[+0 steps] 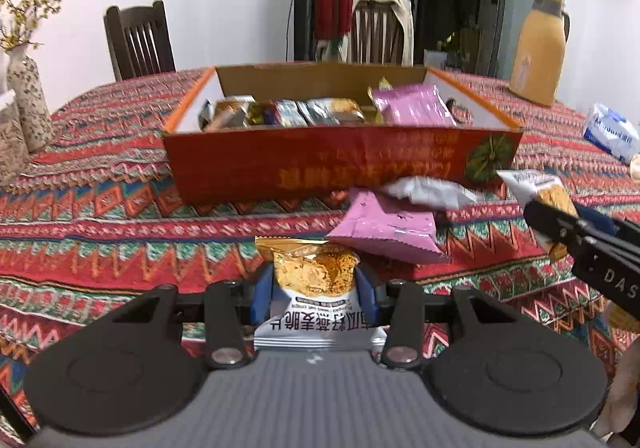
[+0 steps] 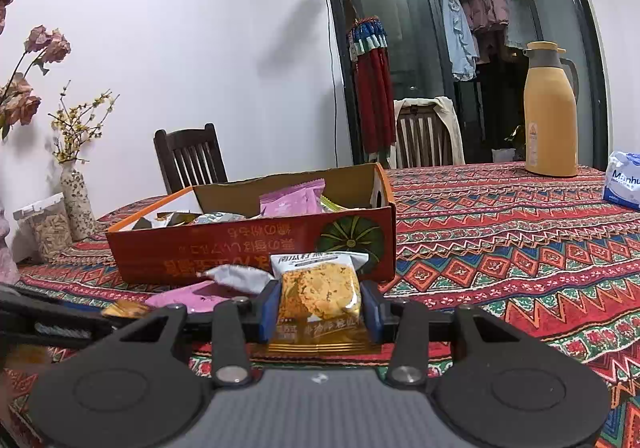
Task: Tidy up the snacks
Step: 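Grasp a white-and-gold cookie packet with the left tool while the right tool holds its packet, then carry both cookie packets over the box and open both tools to drop them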
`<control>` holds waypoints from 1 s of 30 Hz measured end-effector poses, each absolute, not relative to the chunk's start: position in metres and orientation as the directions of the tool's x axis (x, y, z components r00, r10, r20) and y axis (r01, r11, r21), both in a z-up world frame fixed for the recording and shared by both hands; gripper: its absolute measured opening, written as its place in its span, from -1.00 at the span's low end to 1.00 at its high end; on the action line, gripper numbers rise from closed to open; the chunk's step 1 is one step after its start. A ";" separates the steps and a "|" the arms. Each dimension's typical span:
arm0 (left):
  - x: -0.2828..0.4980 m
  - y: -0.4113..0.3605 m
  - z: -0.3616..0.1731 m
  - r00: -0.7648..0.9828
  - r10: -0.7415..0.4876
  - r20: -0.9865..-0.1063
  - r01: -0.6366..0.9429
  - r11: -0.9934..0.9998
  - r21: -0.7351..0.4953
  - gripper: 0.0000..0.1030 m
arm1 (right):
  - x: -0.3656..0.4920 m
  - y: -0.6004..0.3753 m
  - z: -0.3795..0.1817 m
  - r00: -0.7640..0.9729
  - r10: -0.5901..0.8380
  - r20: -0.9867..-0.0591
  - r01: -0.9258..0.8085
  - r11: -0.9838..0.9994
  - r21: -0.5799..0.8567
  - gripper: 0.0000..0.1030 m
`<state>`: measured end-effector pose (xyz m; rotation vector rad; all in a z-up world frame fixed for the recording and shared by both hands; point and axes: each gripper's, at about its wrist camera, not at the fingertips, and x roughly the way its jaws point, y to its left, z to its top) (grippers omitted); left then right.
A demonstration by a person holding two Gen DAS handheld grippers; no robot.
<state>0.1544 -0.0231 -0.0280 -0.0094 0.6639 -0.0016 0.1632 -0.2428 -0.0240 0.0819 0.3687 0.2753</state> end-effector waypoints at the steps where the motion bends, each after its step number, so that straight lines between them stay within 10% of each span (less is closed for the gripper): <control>1: 0.152 -0.021 -0.025 0.795 -0.004 -0.606 -0.003 1.000 -0.011 -0.13 | 0.163 -0.242 -0.023 0.897 0.278 -0.344 -0.249 0.960 0.127 -0.19; 30: 0.251 0.007 0.069 0.928 0.065 -0.367 -0.097 0.993 -0.071 -0.15 | 0.251 -0.194 0.060 0.958 0.231 -0.172 -0.231 0.973 0.018 -0.19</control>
